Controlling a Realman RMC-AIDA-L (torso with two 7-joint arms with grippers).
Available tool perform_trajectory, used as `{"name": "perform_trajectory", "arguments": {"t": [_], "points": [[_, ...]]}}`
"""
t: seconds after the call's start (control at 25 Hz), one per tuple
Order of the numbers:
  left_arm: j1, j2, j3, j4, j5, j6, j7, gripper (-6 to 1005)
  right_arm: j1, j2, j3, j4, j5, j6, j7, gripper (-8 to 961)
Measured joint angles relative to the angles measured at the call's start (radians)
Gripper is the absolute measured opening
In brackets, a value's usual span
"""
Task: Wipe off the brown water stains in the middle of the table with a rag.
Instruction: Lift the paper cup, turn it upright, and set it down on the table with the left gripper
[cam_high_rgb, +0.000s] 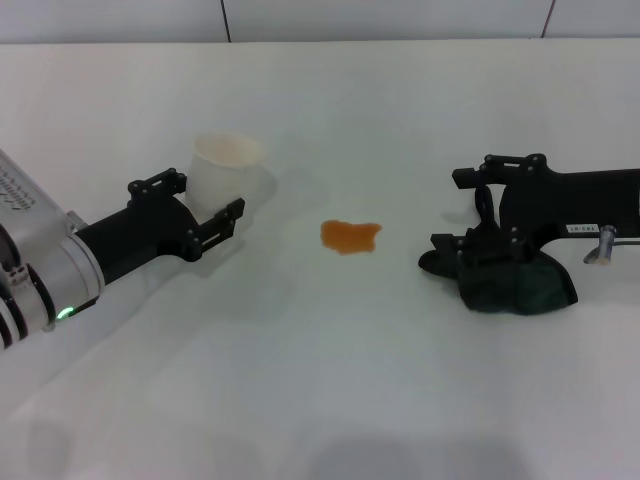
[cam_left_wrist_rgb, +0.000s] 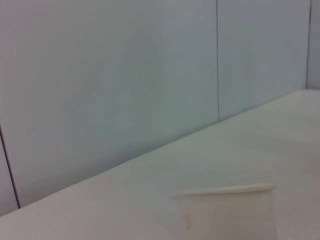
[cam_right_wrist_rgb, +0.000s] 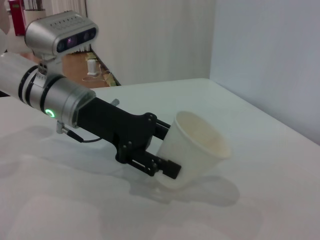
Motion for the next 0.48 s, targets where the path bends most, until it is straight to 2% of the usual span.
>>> {"name": "perform_trajectory", "arguments": {"t": [0.48], "points": [[-0.006,-0.001,0.000,0.078,-0.041,-0.083,0.128,622,-0.002,0.000,-0.008,0.000,0.000,0.000,0.002,869]]}}
